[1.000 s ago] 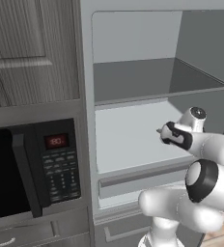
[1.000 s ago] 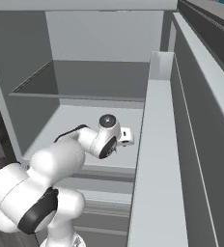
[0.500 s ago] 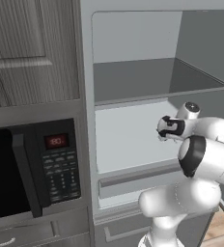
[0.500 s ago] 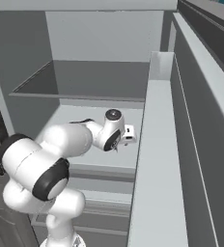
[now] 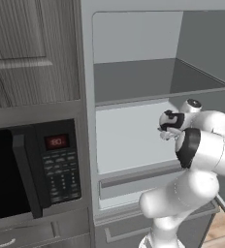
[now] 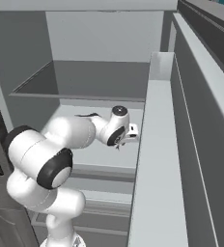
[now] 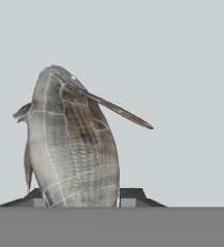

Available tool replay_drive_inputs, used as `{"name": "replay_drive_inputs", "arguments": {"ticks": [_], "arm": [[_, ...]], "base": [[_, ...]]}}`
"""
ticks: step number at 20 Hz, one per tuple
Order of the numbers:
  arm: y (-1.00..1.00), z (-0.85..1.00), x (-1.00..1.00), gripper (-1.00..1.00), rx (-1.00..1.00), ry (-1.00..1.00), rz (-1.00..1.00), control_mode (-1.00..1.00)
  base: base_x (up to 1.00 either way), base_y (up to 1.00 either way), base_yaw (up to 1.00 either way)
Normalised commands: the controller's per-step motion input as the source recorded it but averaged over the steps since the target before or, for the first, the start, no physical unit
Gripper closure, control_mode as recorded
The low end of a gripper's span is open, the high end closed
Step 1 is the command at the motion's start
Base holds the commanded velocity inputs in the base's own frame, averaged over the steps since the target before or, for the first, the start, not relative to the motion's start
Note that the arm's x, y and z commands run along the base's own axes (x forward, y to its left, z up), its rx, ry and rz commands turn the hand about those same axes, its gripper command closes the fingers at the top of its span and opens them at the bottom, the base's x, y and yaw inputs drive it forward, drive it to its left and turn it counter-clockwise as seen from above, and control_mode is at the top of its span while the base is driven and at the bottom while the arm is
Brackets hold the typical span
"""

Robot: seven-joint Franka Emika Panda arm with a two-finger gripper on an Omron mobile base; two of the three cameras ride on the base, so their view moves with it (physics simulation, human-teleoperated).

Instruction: Place one carrot and one fish in each tupperware on the nearby counter, to pack two identical lunches.

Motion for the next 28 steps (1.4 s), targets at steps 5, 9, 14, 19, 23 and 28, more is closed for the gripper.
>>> {"name": "replay_drive_inputs", "arguments": {"ticks": [5, 9, 14, 19, 23, 28], "arm": [[0.12, -0.26, -0.83, 1.00, 0.00, -0.12, 0.00, -1.00], [0.19, 0.00, -0.95, 1.00, 0.00, -0.06, 0.00, -1.00], [0.23, 0.36, -0.85, 1.00, -0.01, 0.00, 0.06, -1.00], [0.05, 0.68, -0.95, 1.00, -0.01, 0.00, 0.07, -1.00], [0.04, 0.84, -0.84, 1.00, -0.03, 0.00, 0.04, -1.00], [0.24, 0.77, -0.54, 1.00, -0.09, -0.09, 0.03, -1.00]], "base": [[0.00, 0.00, 0.00], [0.00, 0.00, 0.00], [0.00, 0.00, 0.00], [0.00, 0.00, 0.00], [0.00, 0.00, 0.00], [0.00, 0.00, 0.00]]}}
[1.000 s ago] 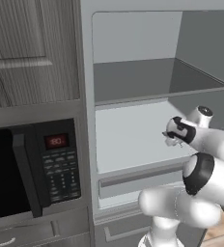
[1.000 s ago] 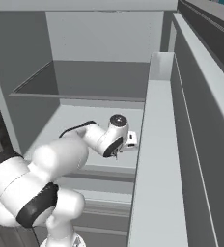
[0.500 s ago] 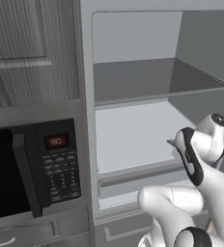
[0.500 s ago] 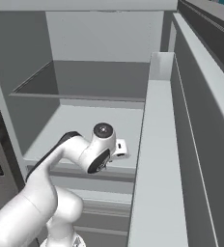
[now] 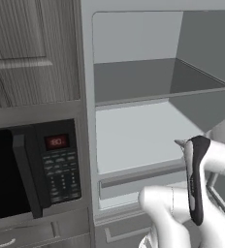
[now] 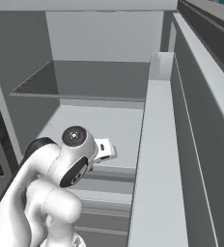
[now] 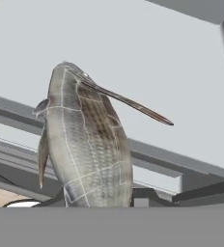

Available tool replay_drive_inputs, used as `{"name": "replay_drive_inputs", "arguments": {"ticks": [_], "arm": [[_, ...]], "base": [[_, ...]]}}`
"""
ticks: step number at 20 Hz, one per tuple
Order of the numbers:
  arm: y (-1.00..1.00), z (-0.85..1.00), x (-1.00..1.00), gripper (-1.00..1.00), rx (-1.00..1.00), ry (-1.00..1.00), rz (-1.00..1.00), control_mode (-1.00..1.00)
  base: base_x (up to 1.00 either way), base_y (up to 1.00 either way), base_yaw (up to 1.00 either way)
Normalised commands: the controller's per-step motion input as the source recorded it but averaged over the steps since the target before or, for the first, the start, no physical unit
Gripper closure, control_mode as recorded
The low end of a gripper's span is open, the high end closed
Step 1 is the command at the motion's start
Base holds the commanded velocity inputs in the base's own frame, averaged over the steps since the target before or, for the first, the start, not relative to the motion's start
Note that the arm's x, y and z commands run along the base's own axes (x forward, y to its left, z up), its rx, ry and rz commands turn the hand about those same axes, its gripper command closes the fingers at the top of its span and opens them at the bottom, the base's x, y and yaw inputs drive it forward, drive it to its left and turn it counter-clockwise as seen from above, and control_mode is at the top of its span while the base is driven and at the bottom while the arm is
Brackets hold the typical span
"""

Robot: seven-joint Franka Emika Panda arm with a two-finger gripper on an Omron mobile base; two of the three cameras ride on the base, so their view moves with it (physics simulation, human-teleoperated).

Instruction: Place one carrot and one fish in each tupperware on the nearby counter, to pack two identical lunches.

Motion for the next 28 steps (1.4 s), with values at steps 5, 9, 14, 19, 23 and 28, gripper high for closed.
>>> {"name": "replay_drive_inputs", "arguments": {"ticks": [5, 9, 14, 19, 23, 28], "arm": [[0.12, 0.67, -0.21, 1.00, -0.04, -0.03, 0.04, -1.00], [0.03, 0.34, -0.25, 1.00, -0.01, -0.01, 0.06, -1.00], [0.05, 0.09, -0.15, 1.00, -0.01, 0.01, 0.06, -1.00], [0.06, 0.00, -0.09, 1.00, -0.01, 0.00, 0.01, 1.00], [0.00, 0.00, 0.00, 1.00, 0.00, 0.00, 0.00, 1.00], [0.00, 0.00, 0.00, 1.00, 0.00, 0.00, 0.00, 1.00]], "base": [[0.00, 0.00, 0.00], [0.00, 0.00, 0.00], [0.00, 0.00, 0.00], [-0.34, 0.11, 0.00], [-0.82, 0.24, 0.00], [-0.60, 0.49, 0.00]]}}
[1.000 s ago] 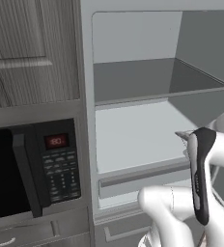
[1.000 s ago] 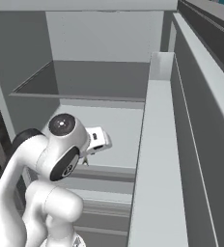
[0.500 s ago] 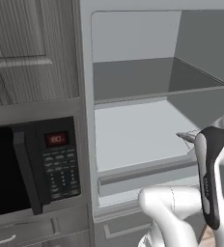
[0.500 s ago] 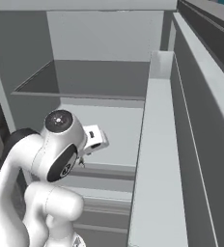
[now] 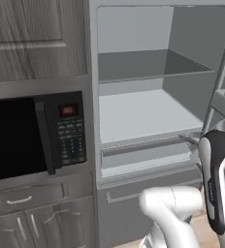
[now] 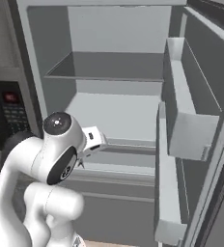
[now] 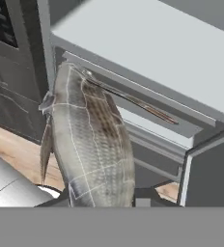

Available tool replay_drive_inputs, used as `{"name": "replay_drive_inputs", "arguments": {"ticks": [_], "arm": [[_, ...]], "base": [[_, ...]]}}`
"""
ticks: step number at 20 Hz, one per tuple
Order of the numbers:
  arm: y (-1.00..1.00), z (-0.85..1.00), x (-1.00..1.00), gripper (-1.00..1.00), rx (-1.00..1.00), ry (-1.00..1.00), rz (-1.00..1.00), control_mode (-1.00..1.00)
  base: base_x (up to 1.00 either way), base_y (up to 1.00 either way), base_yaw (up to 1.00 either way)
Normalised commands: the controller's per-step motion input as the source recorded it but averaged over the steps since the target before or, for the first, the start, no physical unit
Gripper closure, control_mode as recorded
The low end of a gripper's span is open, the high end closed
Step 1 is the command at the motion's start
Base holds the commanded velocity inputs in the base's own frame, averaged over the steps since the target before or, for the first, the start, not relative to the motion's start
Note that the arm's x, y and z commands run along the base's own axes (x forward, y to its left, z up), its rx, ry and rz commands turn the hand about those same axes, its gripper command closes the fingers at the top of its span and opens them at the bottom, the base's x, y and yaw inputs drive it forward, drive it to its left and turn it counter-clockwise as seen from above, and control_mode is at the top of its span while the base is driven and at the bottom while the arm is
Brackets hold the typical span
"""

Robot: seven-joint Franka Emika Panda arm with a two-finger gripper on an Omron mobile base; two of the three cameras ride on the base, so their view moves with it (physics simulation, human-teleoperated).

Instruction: Place one carrot and one fish in each tupperware on the nearby counter, to pack two identical lunches.

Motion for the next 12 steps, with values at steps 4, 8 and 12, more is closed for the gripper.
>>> {"name": "replay_drive_inputs", "arguments": {"ticks": [4, 8, 12], "arm": [[0.00, 0.00, 0.00, 1.00, 0.00, 0.00, 0.00, 1.00], [0.00, 0.00, 0.00, 1.00, 0.00, 0.00, 0.00, 1.00], [0.00, 0.00, 0.00, 1.00, 0.00, 0.00, 0.00, 1.00]], "base": [[-0.19, 0.96, 0.00], [-0.06, 1.00, 0.00], [-0.04, 1.00, 0.00]]}}
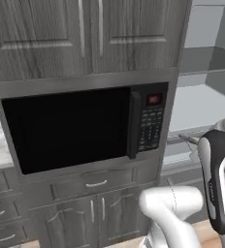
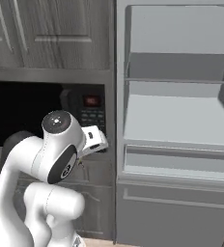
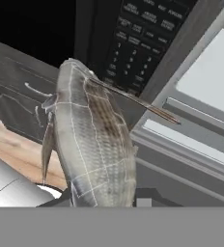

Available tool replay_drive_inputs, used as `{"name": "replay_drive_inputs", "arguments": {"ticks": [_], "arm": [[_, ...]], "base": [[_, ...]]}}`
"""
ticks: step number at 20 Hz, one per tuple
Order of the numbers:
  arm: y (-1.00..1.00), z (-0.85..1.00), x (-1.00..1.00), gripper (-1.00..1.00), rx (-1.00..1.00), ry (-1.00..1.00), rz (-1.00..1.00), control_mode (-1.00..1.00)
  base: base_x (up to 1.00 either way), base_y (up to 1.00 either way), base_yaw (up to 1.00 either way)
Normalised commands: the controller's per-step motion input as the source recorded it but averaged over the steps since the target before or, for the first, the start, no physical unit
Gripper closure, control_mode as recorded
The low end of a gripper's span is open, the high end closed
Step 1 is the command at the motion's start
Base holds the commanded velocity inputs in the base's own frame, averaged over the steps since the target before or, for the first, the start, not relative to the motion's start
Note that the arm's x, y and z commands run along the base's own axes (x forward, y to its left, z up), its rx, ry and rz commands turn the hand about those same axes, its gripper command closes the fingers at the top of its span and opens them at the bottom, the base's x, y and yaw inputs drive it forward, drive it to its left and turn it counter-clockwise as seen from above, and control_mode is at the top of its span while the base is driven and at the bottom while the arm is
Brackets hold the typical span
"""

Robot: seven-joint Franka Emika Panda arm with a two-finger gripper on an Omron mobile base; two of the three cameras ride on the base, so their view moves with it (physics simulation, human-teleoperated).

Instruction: Place one carrot and one fish in each tupperware on the nearby counter, to pack two identical lunches.

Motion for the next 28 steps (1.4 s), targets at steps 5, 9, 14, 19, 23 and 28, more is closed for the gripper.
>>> {"name": "replay_drive_inputs", "arguments": {"ticks": [5, 9, 14, 19, 23, 28], "arm": [[0.00, 0.00, 0.00, 1.00, 0.00, 0.00, 0.00, 1.00], [0.00, 0.00, 0.00, 1.00, 0.00, 0.00, 0.00, 1.00], [0.00, 0.00, 0.00, 1.00, 0.00, 0.00, 0.00, 1.00], [0.00, 0.00, 0.00, 1.00, 0.00, 0.00, 0.00, 1.00], [0.00, 0.00, 0.00, 1.00, 0.00, 0.00, 0.00, 1.00], [0.00, 0.00, 0.00, 1.00, 0.00, 0.00, 0.00, 1.00]], "base": [[-0.11, 1.00, 0.00], [-0.17, 1.00, 0.00], [-0.23, 1.00, 0.00], [-0.19, 1.00, 0.00], [-0.13, 1.00, 0.00], [-0.08, 1.00, 0.00]]}}
